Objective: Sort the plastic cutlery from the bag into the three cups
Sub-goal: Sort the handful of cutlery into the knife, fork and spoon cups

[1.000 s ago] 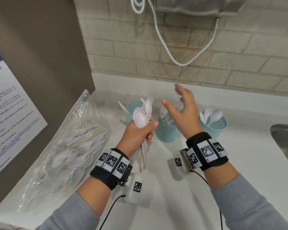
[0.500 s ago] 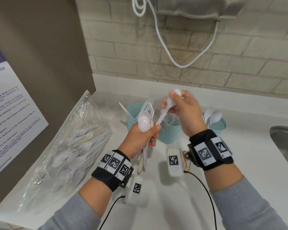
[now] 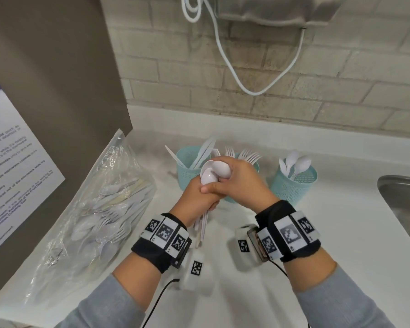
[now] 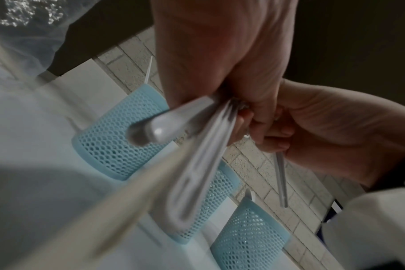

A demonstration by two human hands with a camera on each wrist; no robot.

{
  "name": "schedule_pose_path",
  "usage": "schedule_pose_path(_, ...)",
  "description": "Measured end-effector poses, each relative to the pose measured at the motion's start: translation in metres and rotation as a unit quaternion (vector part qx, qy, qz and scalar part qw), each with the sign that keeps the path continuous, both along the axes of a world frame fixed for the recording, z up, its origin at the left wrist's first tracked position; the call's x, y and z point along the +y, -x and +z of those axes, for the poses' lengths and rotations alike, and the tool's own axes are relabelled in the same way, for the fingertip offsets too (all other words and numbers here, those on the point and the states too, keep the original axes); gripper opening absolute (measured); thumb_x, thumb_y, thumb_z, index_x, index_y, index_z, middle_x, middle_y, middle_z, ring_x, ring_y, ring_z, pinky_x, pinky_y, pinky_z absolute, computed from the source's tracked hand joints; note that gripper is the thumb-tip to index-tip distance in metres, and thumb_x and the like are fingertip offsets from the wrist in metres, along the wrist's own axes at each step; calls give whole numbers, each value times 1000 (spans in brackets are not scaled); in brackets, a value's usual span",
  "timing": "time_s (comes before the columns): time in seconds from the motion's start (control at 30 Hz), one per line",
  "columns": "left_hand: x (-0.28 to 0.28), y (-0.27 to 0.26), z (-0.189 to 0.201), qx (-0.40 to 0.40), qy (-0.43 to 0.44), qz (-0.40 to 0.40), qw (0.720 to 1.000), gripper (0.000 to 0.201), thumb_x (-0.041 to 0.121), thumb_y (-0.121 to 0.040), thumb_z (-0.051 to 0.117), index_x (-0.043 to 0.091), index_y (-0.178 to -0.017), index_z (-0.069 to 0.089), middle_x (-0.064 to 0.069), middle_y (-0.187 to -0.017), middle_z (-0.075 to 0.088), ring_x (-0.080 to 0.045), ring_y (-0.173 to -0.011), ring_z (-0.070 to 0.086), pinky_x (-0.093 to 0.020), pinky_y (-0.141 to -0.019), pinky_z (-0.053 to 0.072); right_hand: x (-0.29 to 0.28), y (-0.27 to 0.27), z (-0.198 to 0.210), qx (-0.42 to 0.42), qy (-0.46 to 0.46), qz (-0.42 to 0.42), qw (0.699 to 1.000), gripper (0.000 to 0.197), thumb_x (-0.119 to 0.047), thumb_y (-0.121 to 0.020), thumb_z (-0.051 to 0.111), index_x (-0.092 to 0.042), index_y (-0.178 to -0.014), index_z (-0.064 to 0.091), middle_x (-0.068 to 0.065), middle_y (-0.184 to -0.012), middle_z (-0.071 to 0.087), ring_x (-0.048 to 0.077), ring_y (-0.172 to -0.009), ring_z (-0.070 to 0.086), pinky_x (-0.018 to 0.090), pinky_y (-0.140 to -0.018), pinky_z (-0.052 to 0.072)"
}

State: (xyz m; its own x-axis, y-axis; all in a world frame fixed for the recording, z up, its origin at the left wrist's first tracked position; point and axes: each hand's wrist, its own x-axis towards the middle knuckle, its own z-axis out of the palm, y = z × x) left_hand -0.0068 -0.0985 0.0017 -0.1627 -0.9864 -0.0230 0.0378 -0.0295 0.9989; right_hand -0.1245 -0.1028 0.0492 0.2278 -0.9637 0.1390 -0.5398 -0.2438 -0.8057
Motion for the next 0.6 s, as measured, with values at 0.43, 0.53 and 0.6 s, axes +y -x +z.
schedule_pose_path(0.43,-3,-12,-4,-42,-17,-53,998,16,11,-83,68,19,-89,55,5,-57,48,-12,-49,41,-26,-48,36,-4,27,14,-192,-27,-40,980,31,-6,-65,84,-6,-93,71,-1,-86,72,1,-75,66,16,-71,54)
schedule_pose_path(0.53,-5,-6,-2,-30,-21,-48,998,13,10,-86,64,17,-87,53,5,-56,45,-10,-45,38,-24,-45,32,-1,24,8,-245,-40,-46,968,33,-3,-68,81,-7,-98,66,1,-82,69,-1,-67,63,12,-60,50)
schedule_pose_path(0.6,-5,0,0,-35,-16,-45,998,11,10,-87,62,16,-93,54,5,-59,45,-8,-44,38,-23,-44,32,-1,17,0,-256,-44,-50,964,37,-2,-67,82,-11,-97,62,1,-80,65,4,-68,62,19,-62,53)
